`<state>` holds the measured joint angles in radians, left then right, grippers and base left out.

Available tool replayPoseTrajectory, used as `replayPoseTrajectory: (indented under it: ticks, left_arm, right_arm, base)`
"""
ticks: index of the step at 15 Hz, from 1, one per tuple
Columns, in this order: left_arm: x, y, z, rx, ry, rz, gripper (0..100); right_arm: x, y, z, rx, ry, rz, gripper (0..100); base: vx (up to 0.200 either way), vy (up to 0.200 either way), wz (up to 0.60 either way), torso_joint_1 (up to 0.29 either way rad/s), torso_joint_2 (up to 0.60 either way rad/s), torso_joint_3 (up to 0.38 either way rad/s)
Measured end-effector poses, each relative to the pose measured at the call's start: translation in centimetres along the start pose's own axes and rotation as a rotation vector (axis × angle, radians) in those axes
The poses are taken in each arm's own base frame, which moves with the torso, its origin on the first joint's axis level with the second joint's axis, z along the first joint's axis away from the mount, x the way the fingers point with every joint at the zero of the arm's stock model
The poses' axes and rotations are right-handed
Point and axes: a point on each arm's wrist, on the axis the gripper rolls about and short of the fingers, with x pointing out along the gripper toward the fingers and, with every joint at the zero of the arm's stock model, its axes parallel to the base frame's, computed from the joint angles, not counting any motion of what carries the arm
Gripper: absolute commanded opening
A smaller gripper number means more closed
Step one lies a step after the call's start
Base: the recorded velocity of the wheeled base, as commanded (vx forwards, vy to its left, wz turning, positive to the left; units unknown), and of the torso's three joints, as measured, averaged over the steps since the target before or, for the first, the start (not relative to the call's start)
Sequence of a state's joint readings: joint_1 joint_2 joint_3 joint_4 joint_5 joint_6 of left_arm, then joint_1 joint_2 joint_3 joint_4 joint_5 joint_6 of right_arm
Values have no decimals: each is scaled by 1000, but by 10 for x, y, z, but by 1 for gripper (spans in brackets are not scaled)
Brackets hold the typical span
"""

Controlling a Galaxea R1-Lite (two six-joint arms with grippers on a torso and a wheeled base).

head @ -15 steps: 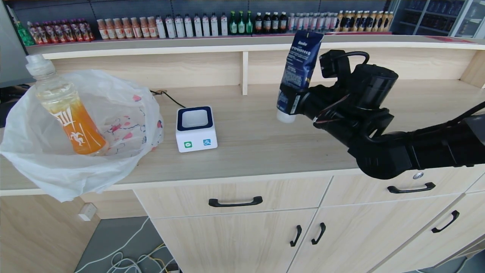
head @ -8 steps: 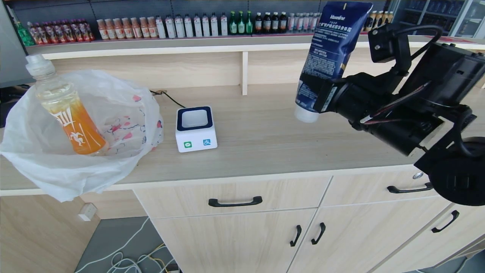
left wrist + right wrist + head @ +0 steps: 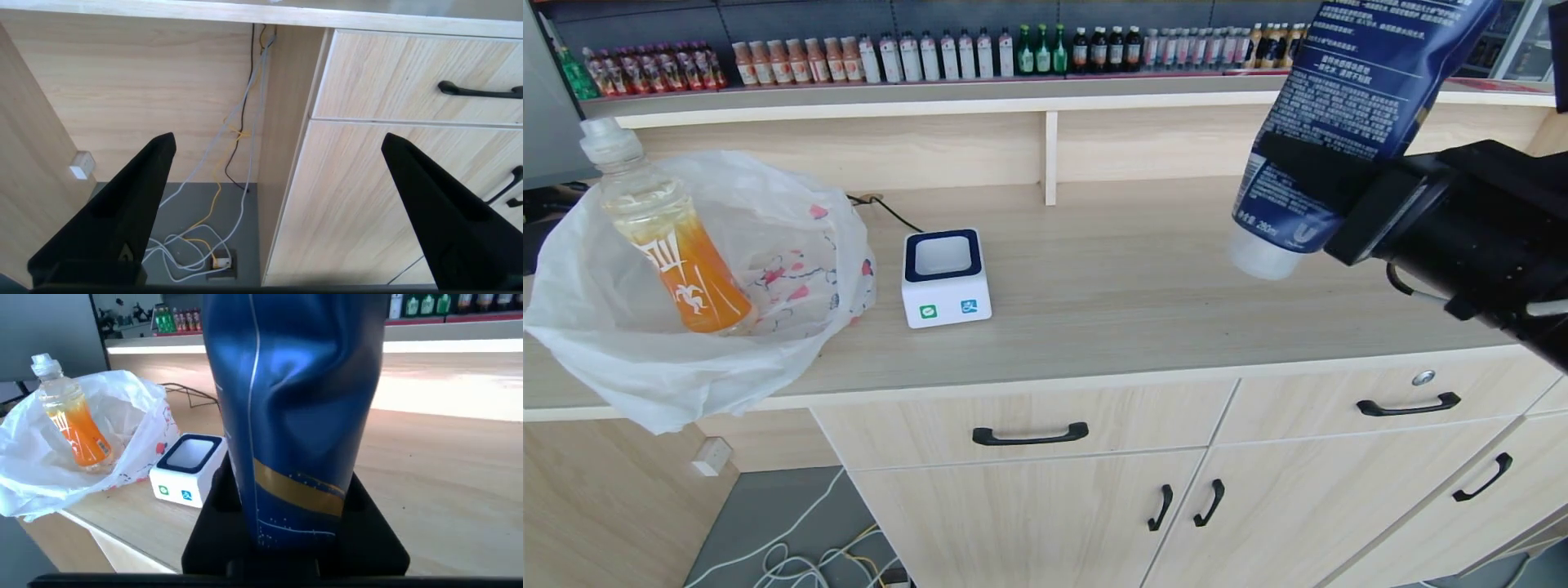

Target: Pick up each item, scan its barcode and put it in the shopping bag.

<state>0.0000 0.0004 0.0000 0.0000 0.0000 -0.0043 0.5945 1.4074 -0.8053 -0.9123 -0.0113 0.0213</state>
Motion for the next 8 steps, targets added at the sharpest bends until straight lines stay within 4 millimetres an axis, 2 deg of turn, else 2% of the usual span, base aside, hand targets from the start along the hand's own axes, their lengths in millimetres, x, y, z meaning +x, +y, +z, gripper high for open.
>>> replayPoseTrajectory:
  ticks: [4, 8]
  left_arm:
    - [0, 0, 0, 0, 0, 0, 100]
    - [0, 0, 0, 0, 0, 0, 100]
  right_arm:
    - [-26, 13, 0, 18, 9, 62, 0]
    - [-37, 23, -3, 58, 24, 127, 0]
  base:
    - [0, 0, 0, 0, 0, 0]
    - [0, 0, 0, 0, 0, 0]
